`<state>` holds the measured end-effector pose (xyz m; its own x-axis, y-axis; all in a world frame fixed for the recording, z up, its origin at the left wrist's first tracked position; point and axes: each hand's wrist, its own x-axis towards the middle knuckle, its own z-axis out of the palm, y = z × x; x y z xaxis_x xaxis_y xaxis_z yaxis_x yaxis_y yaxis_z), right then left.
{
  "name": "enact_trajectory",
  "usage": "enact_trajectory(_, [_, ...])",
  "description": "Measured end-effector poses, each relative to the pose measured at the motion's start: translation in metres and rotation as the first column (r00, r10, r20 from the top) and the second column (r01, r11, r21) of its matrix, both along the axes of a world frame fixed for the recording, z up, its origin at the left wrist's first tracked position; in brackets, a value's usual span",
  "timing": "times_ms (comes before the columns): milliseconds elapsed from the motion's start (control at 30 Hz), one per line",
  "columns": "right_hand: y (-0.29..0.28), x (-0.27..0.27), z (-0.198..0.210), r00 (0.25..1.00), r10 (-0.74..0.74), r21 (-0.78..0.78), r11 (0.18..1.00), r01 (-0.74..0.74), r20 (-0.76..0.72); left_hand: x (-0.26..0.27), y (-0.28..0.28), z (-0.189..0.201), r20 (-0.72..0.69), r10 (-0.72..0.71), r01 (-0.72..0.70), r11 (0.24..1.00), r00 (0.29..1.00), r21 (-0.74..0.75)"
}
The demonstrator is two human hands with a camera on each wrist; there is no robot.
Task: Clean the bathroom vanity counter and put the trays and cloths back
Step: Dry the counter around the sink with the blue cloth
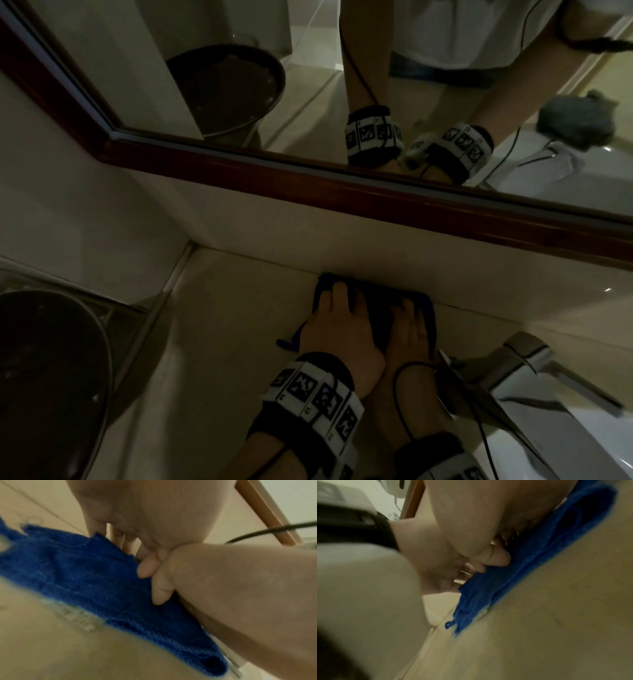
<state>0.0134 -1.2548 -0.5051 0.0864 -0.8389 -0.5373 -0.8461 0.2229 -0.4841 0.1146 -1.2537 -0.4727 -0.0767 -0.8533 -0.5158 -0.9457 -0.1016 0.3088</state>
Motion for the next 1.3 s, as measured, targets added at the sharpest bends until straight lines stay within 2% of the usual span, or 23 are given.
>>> enact_trajectory(200, [0.002,0.003,-0.003,0.993,-0.084,-0.099,0.991,0.092,0.085,0.001,-0.003,0.001,-0.004,0.009,-0.009,1.000,1.000,-0.003])
enact_trajectory(333, [0.001,0.004,0.000,0.999,0.036,-0.068,0.997,-0.039,-0.033,0.000,-0.002,0.005,0.013,0.000,0.000,1.000,1.000,-0.018])
enact_trajectory(433, [0.007,0.004,-0.003,0.999,0.044,-0.050,0.998,-0.045,-0.029,0.002,0.004,0.006,0.027,-0.027,0.028,0.999,0.999,-0.036])
enact_trajectory(533, [0.034,0.007,-0.011,1.000,0.006,-0.218,0.976,-0.008,-0.009,0.002,0.024,0.006,0.022,-0.080,0.081,0.996,0.997,-0.039])
enact_trajectory(567, [0.048,0.010,-0.011,0.999,-0.017,-0.217,0.976,0.025,0.037,0.001,0.032,0.006,0.017,-0.095,0.095,0.995,0.995,-0.035])
enact_trajectory(633, [0.068,0.012,-0.014,0.999,-0.016,-0.287,0.958,0.024,0.032,0.001,0.041,0.006,0.014,-0.108,0.109,0.994,0.994,-0.017])
enact_trajectory(733, [0.066,0.013,-0.012,0.996,-0.047,-0.346,0.936,0.069,0.072,0.000,0.035,0.006,0.014,-0.105,0.105,0.994,0.994,0.005])
enact_trajectory(767, [0.058,0.011,-0.014,0.997,-0.031,-0.333,0.941,0.051,0.067,0.000,0.029,0.005,0.016,-0.110,0.110,0.994,0.994,0.007])
enact_trajectory(833, [0.042,0.004,-0.016,0.999,0.036,-0.391,0.919,-0.046,-0.034,-0.003,0.017,0.005,0.027,-0.124,0.124,0.992,0.992,-0.004])
enact_trajectory(867, [0.035,0.000,-0.015,0.991,0.108,-0.357,0.925,-0.129,-0.079,-0.004,0.011,0.005,0.037,-0.129,0.130,0.991,0.991,-0.014])
enact_trajectory(933, [0.025,-0.004,-0.019,0.984,0.170,-0.331,0.927,-0.177,-0.049,-0.006,0.001,0.004,0.063,-0.132,0.134,0.991,0.989,-0.028])
enact_trajectory(1033, [0.025,0.000,-0.015,0.993,0.095,-0.387,0.920,-0.060,0.072,-0.008,-0.002,0.005,0.093,-0.131,0.134,0.991,0.987,-0.020])
enact_trajectory(1100, [0.026,0.003,-0.014,0.997,0.058,-0.411,0.911,-0.034,0.046,-0.008,0.000,0.006,0.109,-0.141,0.145,0.989,0.984,-0.029])
enact_trajectory(1167, [0.026,0.004,-0.017,0.998,0.018,-0.507,0.861,-0.047,-0.062,-0.008,0.003,0.005,0.108,-0.148,0.154,0.986,0.983,-0.056])
enact_trajectory(1233, [0.034,0.007,-0.016,0.996,-0.035,-0.583,0.812,-0.022,-0.086,-0.006,0.011,0.005,0.086,-0.148,0.155,0.985,0.985,-0.077])
enact_trajectory(1300, [0.050,0.010,-0.017,0.994,-0.050,-0.604,0.797,-0.019,-0.097,-0.003,0.028,0.005,0.075,-0.152,0.157,0.986,0.985,-0.055])
